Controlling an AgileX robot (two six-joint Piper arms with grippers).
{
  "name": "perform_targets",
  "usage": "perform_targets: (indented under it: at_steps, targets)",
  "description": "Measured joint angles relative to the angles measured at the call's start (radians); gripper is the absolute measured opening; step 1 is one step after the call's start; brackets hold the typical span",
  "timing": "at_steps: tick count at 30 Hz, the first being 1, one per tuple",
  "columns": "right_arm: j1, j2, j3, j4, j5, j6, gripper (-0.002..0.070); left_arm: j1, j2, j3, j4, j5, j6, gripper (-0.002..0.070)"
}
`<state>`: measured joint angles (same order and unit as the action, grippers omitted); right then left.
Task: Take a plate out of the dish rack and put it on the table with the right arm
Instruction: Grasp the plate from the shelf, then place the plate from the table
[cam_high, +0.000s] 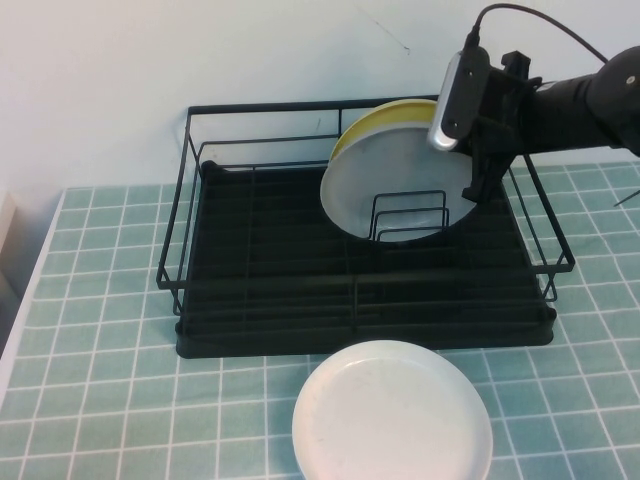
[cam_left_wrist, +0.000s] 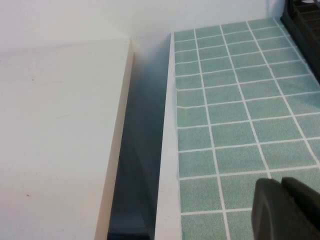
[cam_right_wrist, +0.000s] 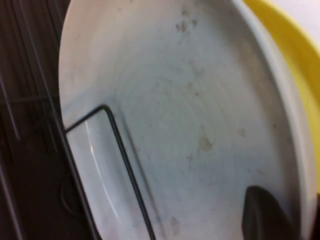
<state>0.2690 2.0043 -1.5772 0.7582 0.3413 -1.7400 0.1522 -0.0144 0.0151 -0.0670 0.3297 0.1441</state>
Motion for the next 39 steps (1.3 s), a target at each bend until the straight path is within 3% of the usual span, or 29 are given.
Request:
perform_targets:
  at_steps: [9, 15, 18, 24, 26, 34, 39]
  targets:
    - [0.006, -0.07, -0.039, 0.043, 0.061, 0.035, 0.009, 0.0, 0.0, 0.0, 0.0, 0.0, 0.0, -0.0003]
    - [0.006, -0.223, -0.05, 0.049, 0.107, 0.152, 0.009, 0.0, 0.0, 0.0, 0.0, 0.0, 0.0, -0.0003]
    - [0.006, -0.319, -0.05, 0.02, 0.187, 0.305, 0.009, 0.0, 0.0, 0.0, 0.0, 0.0, 0.0, -0.0003]
    - [-0.03, -0.461, -0.044, -0.158, 0.563, 0.941, 0.009, 0.0, 0.0, 0.0, 0.0, 0.0, 0.0, -0.0003]
    - [-0.064, -0.491, 0.02, -0.153, 0.663, 1.058, 0.009, 0.0, 0.0, 0.0, 0.0, 0.0, 0.0, -0.0003]
    - [-0.092, -0.638, 0.475, 0.1, 0.688, 1.036, 0.009, 0.0, 0.0, 0.0, 0.0, 0.0, 0.0, -0.0003]
    - [-0.092, -0.61, 0.717, 0.168, 0.537, 0.971, 0.009, 0.0, 0.0, 0.0, 0.0, 0.0, 0.0, -0.0003]
